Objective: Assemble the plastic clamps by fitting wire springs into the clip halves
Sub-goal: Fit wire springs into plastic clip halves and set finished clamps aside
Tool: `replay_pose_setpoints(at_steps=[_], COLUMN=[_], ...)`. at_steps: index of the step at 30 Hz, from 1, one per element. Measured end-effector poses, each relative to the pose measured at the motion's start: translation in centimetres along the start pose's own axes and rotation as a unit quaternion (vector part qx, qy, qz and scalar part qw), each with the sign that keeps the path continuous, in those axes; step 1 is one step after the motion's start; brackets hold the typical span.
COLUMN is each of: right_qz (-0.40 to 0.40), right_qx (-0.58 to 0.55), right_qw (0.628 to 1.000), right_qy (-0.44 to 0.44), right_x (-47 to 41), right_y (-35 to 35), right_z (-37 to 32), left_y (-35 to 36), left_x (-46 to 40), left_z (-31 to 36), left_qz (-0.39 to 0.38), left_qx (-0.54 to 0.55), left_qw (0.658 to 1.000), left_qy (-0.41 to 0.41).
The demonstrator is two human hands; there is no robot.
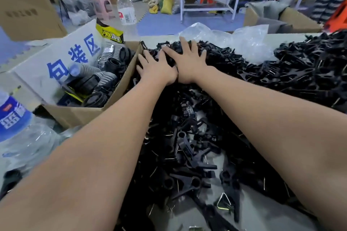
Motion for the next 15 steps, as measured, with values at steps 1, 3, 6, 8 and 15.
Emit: replay_pose_setpoints(at_steps=[1, 3, 6, 8, 15], right_qz=[-0.015, -0.016, 0.004, 0.012, 0.020], right_qx=[0.003, 0.026, 0.016, 0.009, 0.046], right_qw=[1.000, 0.999, 1.000, 0.999, 0.992], right_qy=[-0.005, -0.013, -0.015, -0.032, -0.116], right_x=[-0.4, -0.8, -0.4, 0.4, 4.7], right_y=[0.3, 0.1, -0.5, -1.0, -4.2], right_z=[0.0, 0.2, 0.2, -0.1, -1.4], left_y=[0.2, 0.0, -0.4, -0.6, -1.6], left_x=[-0.3, -0.6, -0.6, -0.1, 4.2], left_z=[-0.1, -0.1, -0.5, -0.7, 0.4], left_qz=[0.001, 0.019, 0.013, 0.011, -0.001], left_qx=[-0.004, -0.010, -0.010, -0.018, 0.007], left_qw=[1.000, 1.000, 1.000, 1.000, 0.995], left_qy=[0.000, 0.003, -0.004, 0.003, 0.095])
Point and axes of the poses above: each hand's wrist, its own x-axis away from the middle knuckle, its own y-axis out of the palm, z = x × y, the point moved 8 cm from there along -x, towards the middle knuckle, and after that the axes turned 10 degrees about z, right-handed, at the moved point
